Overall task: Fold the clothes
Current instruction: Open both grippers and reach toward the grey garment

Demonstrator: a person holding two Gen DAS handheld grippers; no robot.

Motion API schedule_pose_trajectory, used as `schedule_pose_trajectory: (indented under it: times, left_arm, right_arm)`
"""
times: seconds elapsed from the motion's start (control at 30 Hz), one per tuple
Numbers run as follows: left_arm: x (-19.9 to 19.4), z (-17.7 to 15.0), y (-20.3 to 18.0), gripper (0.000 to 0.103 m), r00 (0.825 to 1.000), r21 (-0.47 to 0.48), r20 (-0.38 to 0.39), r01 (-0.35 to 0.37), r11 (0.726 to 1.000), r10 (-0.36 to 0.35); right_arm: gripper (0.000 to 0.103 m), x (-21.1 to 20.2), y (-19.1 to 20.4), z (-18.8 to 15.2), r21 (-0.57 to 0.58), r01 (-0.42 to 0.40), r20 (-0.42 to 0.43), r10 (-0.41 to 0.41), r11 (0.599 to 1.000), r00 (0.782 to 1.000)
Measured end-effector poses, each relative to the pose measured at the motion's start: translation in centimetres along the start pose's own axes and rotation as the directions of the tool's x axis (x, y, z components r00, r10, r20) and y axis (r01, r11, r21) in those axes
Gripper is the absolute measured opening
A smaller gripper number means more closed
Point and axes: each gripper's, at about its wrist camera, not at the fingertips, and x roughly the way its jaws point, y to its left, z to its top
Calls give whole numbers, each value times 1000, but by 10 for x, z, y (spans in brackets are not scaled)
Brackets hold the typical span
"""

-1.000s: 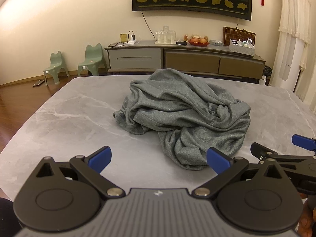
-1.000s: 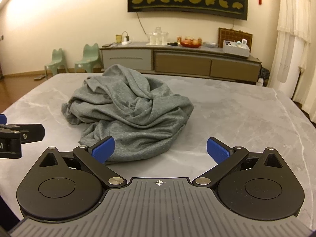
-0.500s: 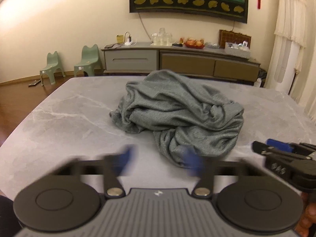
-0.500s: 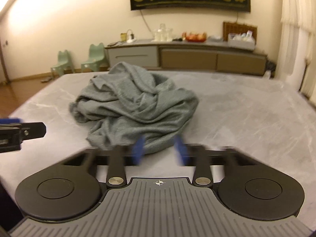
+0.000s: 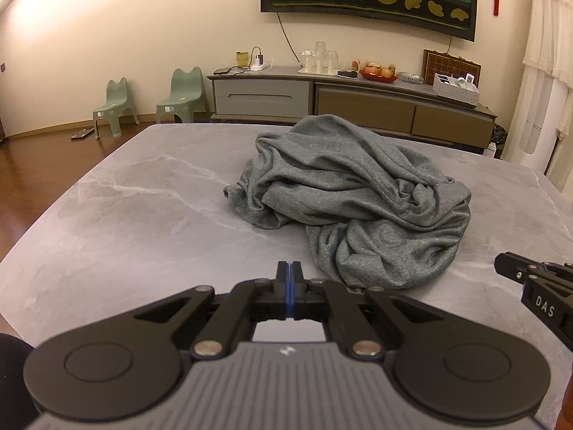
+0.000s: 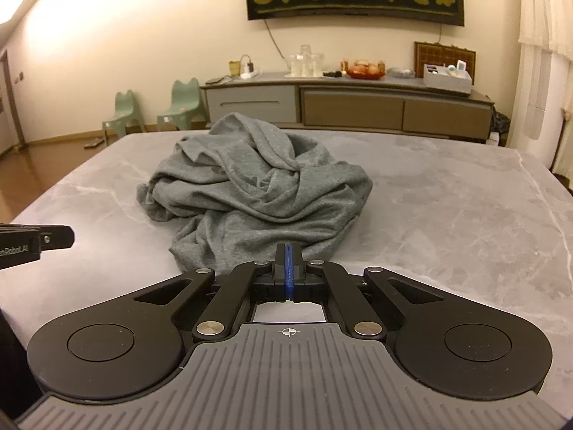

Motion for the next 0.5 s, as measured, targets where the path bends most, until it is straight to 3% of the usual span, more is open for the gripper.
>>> schedule_pose_trajectory:
  times: [0.1,0.13,0.17,0.2,0.27,0.37,0.5]
  left_arm:
    - [2,0,0,5,1000,7,-4,-1,1000,1]
    - [3,0,0,15,1000,6,-3,3,1000,-3]
    - [3,0,0,31,1000,5,-1,8,1000,-8]
    - [3,0,0,40,1000,5,4,11,1000,-11]
    - [1,-1,-1,83,1000,3,25,16,1000,-16]
    - [1,0,-2,95,999,-9,43,33,999,-33]
    - [4,4,-2,101,998,-24,43,46,999,-45]
  right_arm:
    - [2,2,-2,0,10,14,-7,-14,1000,1000]
    - [8,3,-2,0,14,19,-9,-19,1000,1000]
    - [18,3,-2,0,14,27,-7,-27,1000,1000]
    - [27,3,-2,0,15,35,-4,-35,999,999]
    - [64,2,-3,0,20,44,5,-44,999,999]
    - [84,1,-4,1,24,63,21,-64,998,998]
    - [85,4,-6,3,35,71,17,-72,997,997]
